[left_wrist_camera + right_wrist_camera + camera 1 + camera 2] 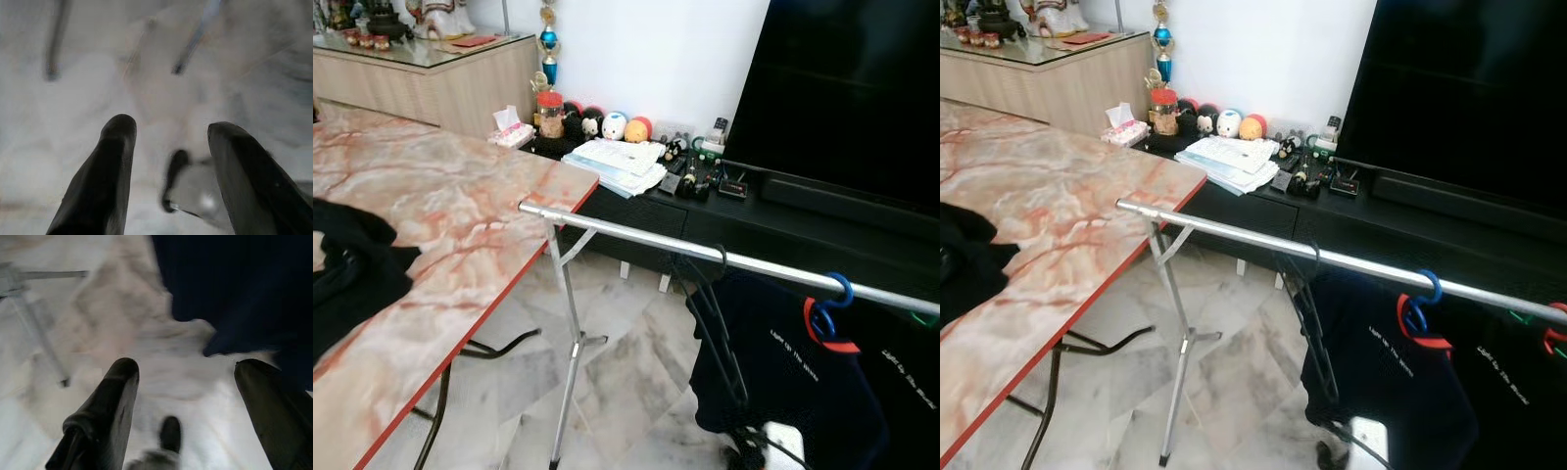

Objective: Hang hanger

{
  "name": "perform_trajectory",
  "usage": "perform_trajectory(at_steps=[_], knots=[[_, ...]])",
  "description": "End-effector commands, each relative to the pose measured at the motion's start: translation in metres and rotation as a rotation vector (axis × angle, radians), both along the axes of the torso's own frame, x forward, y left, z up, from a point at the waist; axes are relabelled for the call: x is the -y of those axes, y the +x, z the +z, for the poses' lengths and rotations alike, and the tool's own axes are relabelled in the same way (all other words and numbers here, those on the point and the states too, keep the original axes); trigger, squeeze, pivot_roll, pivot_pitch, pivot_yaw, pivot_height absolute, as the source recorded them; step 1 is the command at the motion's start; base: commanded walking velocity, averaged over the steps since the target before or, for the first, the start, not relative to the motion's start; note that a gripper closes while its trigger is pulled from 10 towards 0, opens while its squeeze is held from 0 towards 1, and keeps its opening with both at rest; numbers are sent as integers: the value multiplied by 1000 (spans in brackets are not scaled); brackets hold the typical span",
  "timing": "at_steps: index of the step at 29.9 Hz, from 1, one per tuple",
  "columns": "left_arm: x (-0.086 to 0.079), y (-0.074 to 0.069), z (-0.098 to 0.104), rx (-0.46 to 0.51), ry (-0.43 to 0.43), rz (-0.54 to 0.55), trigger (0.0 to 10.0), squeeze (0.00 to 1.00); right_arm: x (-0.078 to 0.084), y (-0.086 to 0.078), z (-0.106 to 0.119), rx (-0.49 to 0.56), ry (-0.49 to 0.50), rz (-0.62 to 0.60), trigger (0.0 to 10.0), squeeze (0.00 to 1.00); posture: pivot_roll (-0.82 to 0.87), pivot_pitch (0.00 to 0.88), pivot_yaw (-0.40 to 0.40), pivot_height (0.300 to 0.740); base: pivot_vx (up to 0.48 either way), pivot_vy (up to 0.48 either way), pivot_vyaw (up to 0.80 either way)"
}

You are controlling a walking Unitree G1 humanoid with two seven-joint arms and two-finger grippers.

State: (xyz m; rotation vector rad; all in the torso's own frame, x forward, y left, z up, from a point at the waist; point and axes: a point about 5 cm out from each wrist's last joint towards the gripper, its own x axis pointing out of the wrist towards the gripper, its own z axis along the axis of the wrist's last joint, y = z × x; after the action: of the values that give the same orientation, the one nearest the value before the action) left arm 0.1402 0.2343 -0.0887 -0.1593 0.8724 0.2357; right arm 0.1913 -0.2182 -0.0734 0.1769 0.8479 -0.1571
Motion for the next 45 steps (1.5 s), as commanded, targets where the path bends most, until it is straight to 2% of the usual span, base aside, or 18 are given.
perform_trajectory(at_steps=[1,6,10,11,13,15,17,19,22,24,25,27,31,36,38,39,41,45], knots=[[-3,-12,-4,-44,10,-13,10000,0,-3,3,1,19,10,-6,10000,0,177,0,-55,740,0,0,0],[-2,-15,-5,-51,16,-28,10000,0,-3,3,2,58,31,-14,10000,0,167,0,-54,740,0,0,0],[-10,-8,2,26,44,-20,10000,0,-2,2,2,52,34,-14,10000,0,166,0,-54,740,0,0,0],[-17,4,11,123,56,0,10000,0,-10,1,1,79,40,-1,10000,0,189,0,-71,740,0,0,0],[-22,12,18,191,68,6,10000,0,-19,1,1,115,48,15,10000,0,189,0,-71,740,0,0,0],[-23,32,30,289,71,4,10000,0,-20,-4,-2,96,44,26,10000,0,205,0,-81,740,0,0,0],[-14,54,45,411,59,-68,10000,0,-20,-6,-3,78,43,29,10000,0,208,0,-80,740,0,0,0],[4,68,59,527,53,-210,10000,0,-20,-7,-4,70,46,26,10000,0,204,0,-73,740,0,0,0],[9,66,63,562,52,-237,10000,0,-20,-7,-4,74,51,25,10000,0,203,0,-72,740,0,0,0],[14,58,66,592,47,-270,10000,0,-19,-7,-3,80,57,15,10000,0,202,0,-69,740,0,0,0],[18,48,70,624,48,-305,10000,0,-17,-7,-3,86,58,8,10000,0,202,0,-68,740,0,0,0],[20,43,74,647,54,-327,10000,0,-17,-7,-3,89,58,5,10000,0,204,0,-70,740,0,0,0],[19,30,93,714,85,-302,10000,0,-12,-8,-2,115,57,-6,10000,0,205,0,-72,740,0,0,0],[20,27,88,682,84,-288,10000,0,-7,-2,5,186,46,11,10000,0,201,0,-73,740,0,0,0],[14,31,69,590,93,-260,10000,0,-2,7,15,276,42,7,10000,0,188,0,-77,740,0,0,0],[14,31,69,590,93,-260,10000,0,-2,7,15,276,42,7,10000,0,188,0,-77,740,0,0,0],[5,35,57,501,88,-213,10000,0,2,16,26,373,24,10,10000,0,160,0,-66,740,0,0,0],[1,35,41,362,79,-201,10000,0,2,25,37,462,10,6,10000,0,149,0,-66,740,0,0,0]])
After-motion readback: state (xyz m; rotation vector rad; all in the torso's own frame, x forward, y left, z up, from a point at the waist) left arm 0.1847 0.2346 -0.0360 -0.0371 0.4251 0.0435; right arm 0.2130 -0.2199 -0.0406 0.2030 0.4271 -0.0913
